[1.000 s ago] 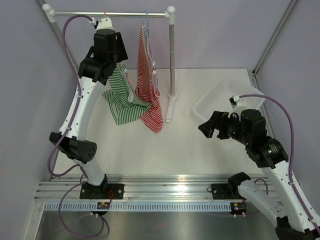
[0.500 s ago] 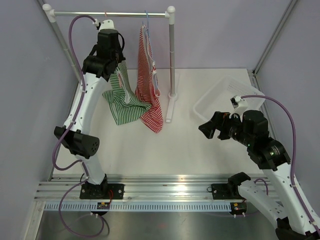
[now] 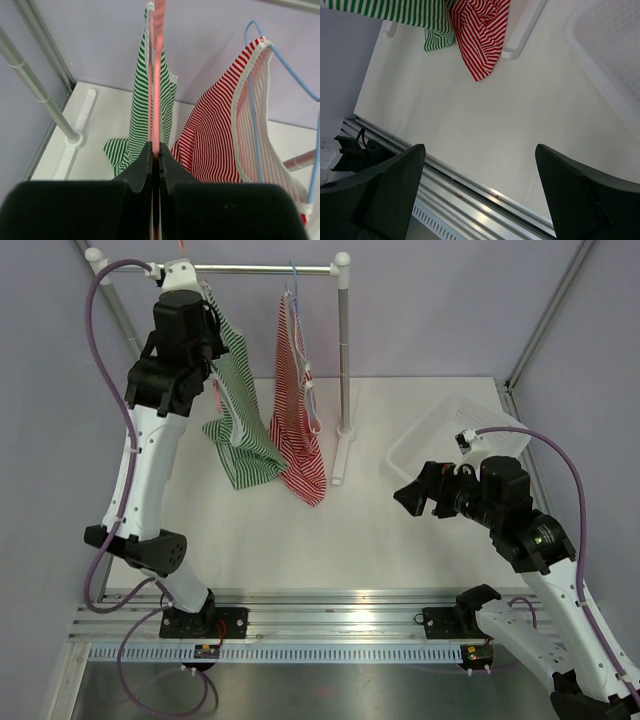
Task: Remove the tank top from the hanger
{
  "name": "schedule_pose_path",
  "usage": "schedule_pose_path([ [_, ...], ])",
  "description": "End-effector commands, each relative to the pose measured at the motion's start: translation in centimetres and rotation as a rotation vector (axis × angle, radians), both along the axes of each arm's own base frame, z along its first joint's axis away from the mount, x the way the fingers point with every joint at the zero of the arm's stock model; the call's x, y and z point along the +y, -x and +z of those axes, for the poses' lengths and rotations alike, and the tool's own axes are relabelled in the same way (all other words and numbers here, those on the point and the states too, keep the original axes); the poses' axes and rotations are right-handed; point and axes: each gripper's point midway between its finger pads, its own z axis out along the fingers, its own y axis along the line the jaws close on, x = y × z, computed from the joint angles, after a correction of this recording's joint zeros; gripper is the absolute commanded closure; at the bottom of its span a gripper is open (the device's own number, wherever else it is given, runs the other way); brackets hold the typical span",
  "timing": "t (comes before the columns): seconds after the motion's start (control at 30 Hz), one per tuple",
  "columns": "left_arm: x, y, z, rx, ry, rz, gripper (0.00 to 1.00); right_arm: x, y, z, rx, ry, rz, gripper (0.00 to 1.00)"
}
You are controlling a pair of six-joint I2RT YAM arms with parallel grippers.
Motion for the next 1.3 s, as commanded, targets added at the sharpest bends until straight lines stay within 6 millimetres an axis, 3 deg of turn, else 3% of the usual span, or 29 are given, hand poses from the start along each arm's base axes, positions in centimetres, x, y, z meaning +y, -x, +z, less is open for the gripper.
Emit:
schedule_pose_path([
  [0.0,1.4,3.8,6.0,-0.152,0.028,0.001,1.0,0.7,-0.2,2.9,-0.08,-0.048,0.029,0.01],
  [0.13,2.0,7.1,6.4,-0.144,0.047,-0.021,1.0,1.0,-0.5,3.2,-0.084,-0.041,0.041,0.0],
  [0.33,0.8,11.7,4.2,-0.069,0.079,-0.155,1.0,1.8,-1.3,4.6,-0.112,-0.052,0.074,0.01],
  [0.37,0.9,13.4,4.4,-0.073,0.085,-0.178,1.0,2.1,-1.5,5.1,-0.129,-0.063,0.088,0.0],
  [0.5,-0.6,17.1,2.1,-0.026,0.111,-0.32,1.0,4.4,-1.3,5.4,-0.133,-0.142,0.205,0.0],
  [0.53,-1.0,17.4,0.1,0.023,0.109,-0.345,1.0,5.1,-1.5,6.2,-0.161,-0.177,0.232,0.01],
  [0.57,-1.0,19.0,0.2,0.001,0.113,-0.374,1.0,6.0,-0.9,5.8,-0.144,-0.207,0.293,0.01],
  [0.63,-2.3,20.5,-1.3,0.031,0.131,-0.467,1.0,7.1,-1.0,6.5,-0.163,-0.272,0.348,0.01],
  [0.67,-2.8,20.9,-3.1,0.07,0.137,-0.498,1.0,7.6,-0.9,5.6,-0.143,-0.295,0.372,0.01],
  [0.7,-3.9,22.5,-3.6,0.072,0.163,-0.583,1.0,8.3,-0.6,5.4,-0.128,-0.322,0.416,0.01],
  [0.73,-4.6,23.2,-4.2,0.081,0.175,-0.632,1.0,8.8,-0.7,6.1,-0.151,-0.368,0.438,0.0],
  [0.77,-5.4,23.6,-6.3,0.13,0.182,-0.682,1.0,9.1,-0.9,5.0,-0.127,-0.38,0.447,0.0],
  [0.8,-6.5,25.1,-6.6,0.129,0.206,-0.775,1.0,9.6,-1.0,4.5,-0.103,-0.399,0.467,0.0],
  [0.83,-7.1,25.8,-7.1,0.137,0.216,-0.82,1.0,10.0,-1.3,5.2,-0.131,-0.433,0.48,0.01],
  [0.87,-7.7,26.0,-8.9,0.177,0.225,-0.858,1.0,10.3,-1.5,4.3,-0.111,-0.439,0.483,0.01],
  [0.97,-9.4,27.8,-11.5,0.244,0.276,-0.987,1.0,11.4,-2.5,3.0,-0.098,-0.443,0.458,0.01],
  [1.2,-12.5,30.6,-15.1,0.352,0.422,-1.209,1.0,13.8,-5.3,-0.6,-0.082,-0.399,0.364,0.0],
  [1.27,-13.1,30.6,-15.1,0.342,0.455,-1.234,1.0,14.3,-6.1,-2.1,-0.053,-0.387,0.349,0.02],
])
